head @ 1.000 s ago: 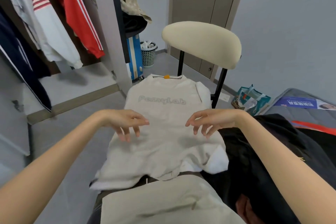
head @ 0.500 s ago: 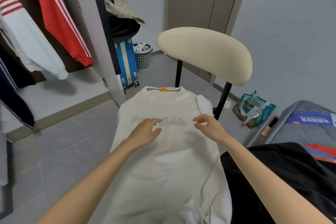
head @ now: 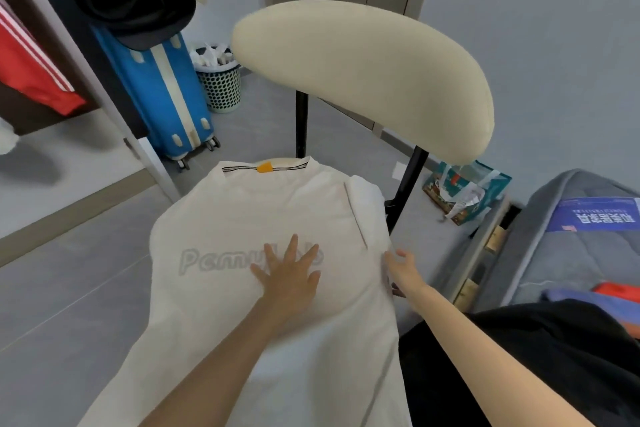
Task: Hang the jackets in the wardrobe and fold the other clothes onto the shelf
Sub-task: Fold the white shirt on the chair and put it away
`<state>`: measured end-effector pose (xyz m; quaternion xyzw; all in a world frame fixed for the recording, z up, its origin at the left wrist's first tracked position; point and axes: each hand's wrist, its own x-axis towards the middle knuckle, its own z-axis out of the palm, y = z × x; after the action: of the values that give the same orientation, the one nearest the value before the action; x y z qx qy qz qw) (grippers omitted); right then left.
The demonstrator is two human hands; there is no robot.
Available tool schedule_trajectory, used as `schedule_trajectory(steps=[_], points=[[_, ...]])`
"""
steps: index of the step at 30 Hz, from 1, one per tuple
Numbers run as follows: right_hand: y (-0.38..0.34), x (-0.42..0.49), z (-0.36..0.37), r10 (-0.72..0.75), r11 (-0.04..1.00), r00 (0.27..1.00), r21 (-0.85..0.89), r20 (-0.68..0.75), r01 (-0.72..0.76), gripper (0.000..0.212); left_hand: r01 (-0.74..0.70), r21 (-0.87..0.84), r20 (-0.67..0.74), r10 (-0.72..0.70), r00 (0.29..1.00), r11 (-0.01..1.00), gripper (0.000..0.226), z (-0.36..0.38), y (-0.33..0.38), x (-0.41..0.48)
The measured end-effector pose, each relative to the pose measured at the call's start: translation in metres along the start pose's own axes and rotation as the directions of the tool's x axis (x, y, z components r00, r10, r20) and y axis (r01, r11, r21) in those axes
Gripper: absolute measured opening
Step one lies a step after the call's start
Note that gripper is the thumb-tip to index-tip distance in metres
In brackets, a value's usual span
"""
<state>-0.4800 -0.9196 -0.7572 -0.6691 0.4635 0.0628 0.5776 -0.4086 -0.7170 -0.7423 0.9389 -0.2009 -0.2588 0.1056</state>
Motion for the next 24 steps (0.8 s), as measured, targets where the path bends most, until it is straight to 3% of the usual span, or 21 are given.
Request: schedule_trajectory(steps=[4,6,9,11,15,19,24], points=[[0.000,0.014,0.004,0.052,0.973,0.999,0.224,0.007,-0.052,0.060,0.041,0.075,-0.054,-0.037,0.998,0.996,0.052,0.011,0.000,0.009],[-0.006,0.021,0.005,0.164,0.902,0.987,0.405,-0.002,-0.149,0.072,0.046,0.072,-0.042,-0.043,0.998,0.996,0.053,0.009,0.000,0.011],[-0.011,0.029,0.001,0.408,0.705,0.893,0.555,0.191,-0.442,0.070,0.056,0.053,-0.013,-0.055,0.998,0.997,0.053,0.003,0.003,0.011],[-0.012,0.029,-0.002,0.435,0.633,0.845,0.562,0.311,-0.533,0.059,0.056,0.046,0.009,-0.057,0.998,0.997,0.055,-0.002,0.005,0.011],[-0.012,0.026,-0.010,0.356,0.563,0.892,0.698,0.279,-0.443,0.028,0.048,0.047,0.053,-0.050,0.997,0.998,0.057,-0.009,0.004,0.012],[-0.012,0.019,-0.039,0.285,0.322,0.927,0.886,0.246,-0.334,0.031,0.056,0.032,0.059,-0.058,0.997,0.998,0.057,-0.010,0.005,0.014],[-0.017,0.006,-0.066,0.229,0.329,0.920,0.864,0.318,-0.380,0.021,0.037,0.040,0.061,-0.039,0.997,0.999,0.058,-0.010,0.003,0.014]])
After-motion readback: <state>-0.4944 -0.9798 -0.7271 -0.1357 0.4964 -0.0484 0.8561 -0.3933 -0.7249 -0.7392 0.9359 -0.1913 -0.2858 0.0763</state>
